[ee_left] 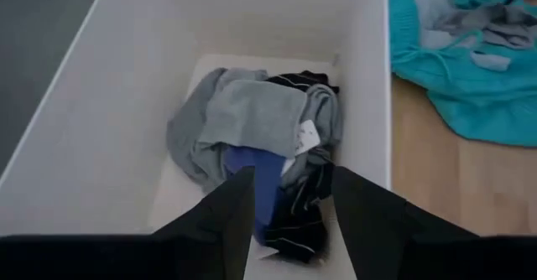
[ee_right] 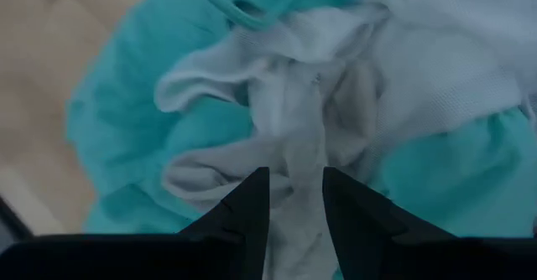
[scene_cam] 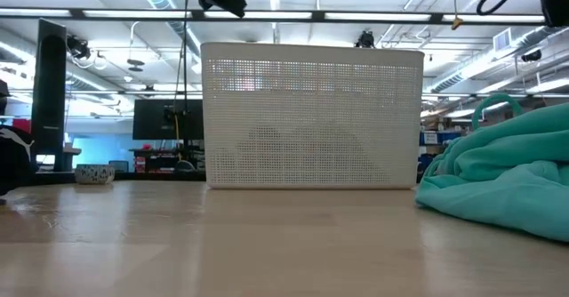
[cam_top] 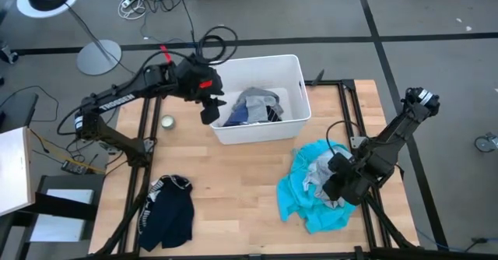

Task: Sort clothes
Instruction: Put the gray sock into the white laundry organizer

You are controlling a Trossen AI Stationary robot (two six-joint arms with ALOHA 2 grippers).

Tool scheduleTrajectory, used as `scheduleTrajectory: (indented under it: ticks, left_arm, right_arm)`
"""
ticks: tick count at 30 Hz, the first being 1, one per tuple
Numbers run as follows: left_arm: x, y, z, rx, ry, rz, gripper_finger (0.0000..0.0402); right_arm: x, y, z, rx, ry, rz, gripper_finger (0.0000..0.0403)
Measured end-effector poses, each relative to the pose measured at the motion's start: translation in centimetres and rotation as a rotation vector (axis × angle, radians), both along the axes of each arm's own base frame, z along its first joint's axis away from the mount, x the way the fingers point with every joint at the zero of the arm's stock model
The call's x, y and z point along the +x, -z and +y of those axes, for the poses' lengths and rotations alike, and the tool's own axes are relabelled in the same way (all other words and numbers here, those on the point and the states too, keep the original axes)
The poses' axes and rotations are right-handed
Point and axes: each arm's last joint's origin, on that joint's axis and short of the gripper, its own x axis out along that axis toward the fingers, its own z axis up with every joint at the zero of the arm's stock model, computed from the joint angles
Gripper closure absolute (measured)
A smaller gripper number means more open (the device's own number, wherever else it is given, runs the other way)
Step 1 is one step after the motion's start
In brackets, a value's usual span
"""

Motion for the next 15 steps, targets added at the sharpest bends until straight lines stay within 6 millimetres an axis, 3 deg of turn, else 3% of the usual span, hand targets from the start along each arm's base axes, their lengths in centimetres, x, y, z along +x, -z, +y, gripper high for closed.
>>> scheduleTrajectory:
  ticks: [9,11,15]
  left_arm:
    - [0.4,0.1,-2.0,-0.064,0.018,0.002,0.0236]
    - [0.4,0.3,-2.8,-0.092,0.025,0.024,0.0236]
    - [0.5,0.7,-5.0,-0.112,0.084,0.046,0.0238]
  right_arm:
    - [0.6,1.7,0.9,-0.077,-0.01,0.089,0.0294]
    - [0.9,2.4,1.2,-0.111,-0.022,0.127,0.0313]
    - [1.3,3.4,1.8,-0.146,-0.076,0.163,0.0388]
